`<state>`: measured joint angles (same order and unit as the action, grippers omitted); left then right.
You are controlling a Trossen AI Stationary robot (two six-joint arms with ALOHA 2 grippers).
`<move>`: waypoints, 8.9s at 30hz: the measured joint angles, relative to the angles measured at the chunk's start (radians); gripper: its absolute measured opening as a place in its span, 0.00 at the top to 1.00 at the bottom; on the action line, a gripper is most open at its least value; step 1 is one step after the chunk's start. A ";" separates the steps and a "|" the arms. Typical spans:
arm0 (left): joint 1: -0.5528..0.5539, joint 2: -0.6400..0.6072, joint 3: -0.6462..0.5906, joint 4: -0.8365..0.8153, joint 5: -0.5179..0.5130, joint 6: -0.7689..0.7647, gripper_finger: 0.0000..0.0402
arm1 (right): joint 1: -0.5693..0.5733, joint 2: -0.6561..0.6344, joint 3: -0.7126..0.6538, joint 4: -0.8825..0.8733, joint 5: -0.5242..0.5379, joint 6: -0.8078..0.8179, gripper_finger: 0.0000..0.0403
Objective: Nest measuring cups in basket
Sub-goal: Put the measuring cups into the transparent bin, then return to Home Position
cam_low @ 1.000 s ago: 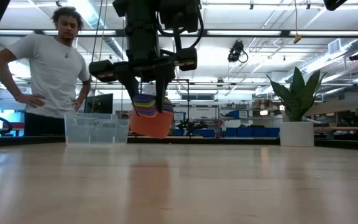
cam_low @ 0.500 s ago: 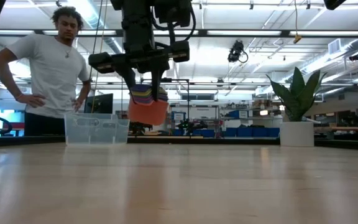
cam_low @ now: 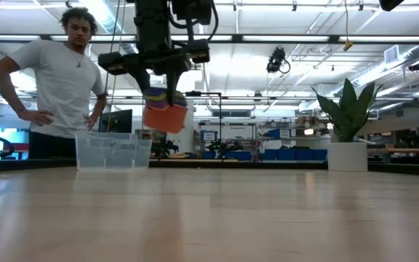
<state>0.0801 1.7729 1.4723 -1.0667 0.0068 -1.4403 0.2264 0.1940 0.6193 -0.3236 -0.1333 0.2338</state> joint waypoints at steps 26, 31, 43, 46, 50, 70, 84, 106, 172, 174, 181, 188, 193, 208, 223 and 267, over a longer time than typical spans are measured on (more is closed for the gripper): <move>0.188 -0.093 0.000 -0.126 -0.056 0.177 0.63 | 0.000 0.000 0.000 -0.007 0.000 0.000 0.95; 0.242 -0.109 0.001 -0.153 -0.073 0.222 0.63 | 0.000 0.000 0.000 -0.006 0.000 0.001 0.95; 0.413 -0.131 0.001 -0.215 -0.082 0.359 0.63 | 0.000 0.000 0.000 0.000 0.000 0.006 0.95; 0.454 -0.131 0.001 -0.224 -0.083 0.389 0.63 | 0.000 0.000 0.000 0.000 0.000 0.007 0.95; 0.501 -0.130 0.001 -0.230 -0.082 0.414 0.63 | 0.000 0.000 0.000 0.000 0.003 0.010 0.95; 0.593 -0.129 -0.172 -0.099 -0.084 0.461 0.63 | 0.000 0.000 0.000 0.000 0.008 0.010 0.95; 0.654 -0.128 -0.398 0.158 -0.031 0.483 0.63 | 0.000 0.000 0.000 0.001 0.009 0.038 0.95; 0.658 -0.129 -0.482 0.328 0.015 0.553 0.55 | 0.000 0.000 0.000 0.001 0.039 0.063 0.95; 0.419 -0.400 -0.421 0.567 0.061 0.693 0.54 | 0.000 0.000 0.000 0.020 0.061 -0.002 0.99; 0.378 -0.379 -0.421 0.631 0.022 0.704 0.54 | 0.000 0.000 0.000 0.020 0.061 -0.002 0.99; 0.303 -0.263 -0.422 0.642 -0.071 0.717 0.54 | 0.000 0.000 0.000 0.021 0.055 -0.001 0.99; 0.307 -0.120 -0.422 0.650 -0.205 0.660 0.54 | 0.000 0.000 0.000 0.023 0.054 0.002 0.99; 0.336 -0.065 -0.423 0.649 -0.217 0.641 0.54 | 0.000 0.000 0.000 0.041 0.053 0.010 0.99; 0.466 -0.059 -0.422 0.467 -0.261 0.651 0.54 | 0.000 0.000 0.000 0.061 0.053 0.011 0.99; 0.564 -0.059 -0.422 0.517 -0.329 0.696 0.54 | 0.000 0.000 0.000 0.077 0.062 0.012 0.99; 0.759 -0.060 -0.422 0.742 -0.277 1.036 0.54 | 0.000 0.000 0.000 0.115 0.223 0.011 0.99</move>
<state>0.8388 1.7130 1.0508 -0.3250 -0.2703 -0.4042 0.2264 0.1940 0.6192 -0.2089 0.0898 0.2443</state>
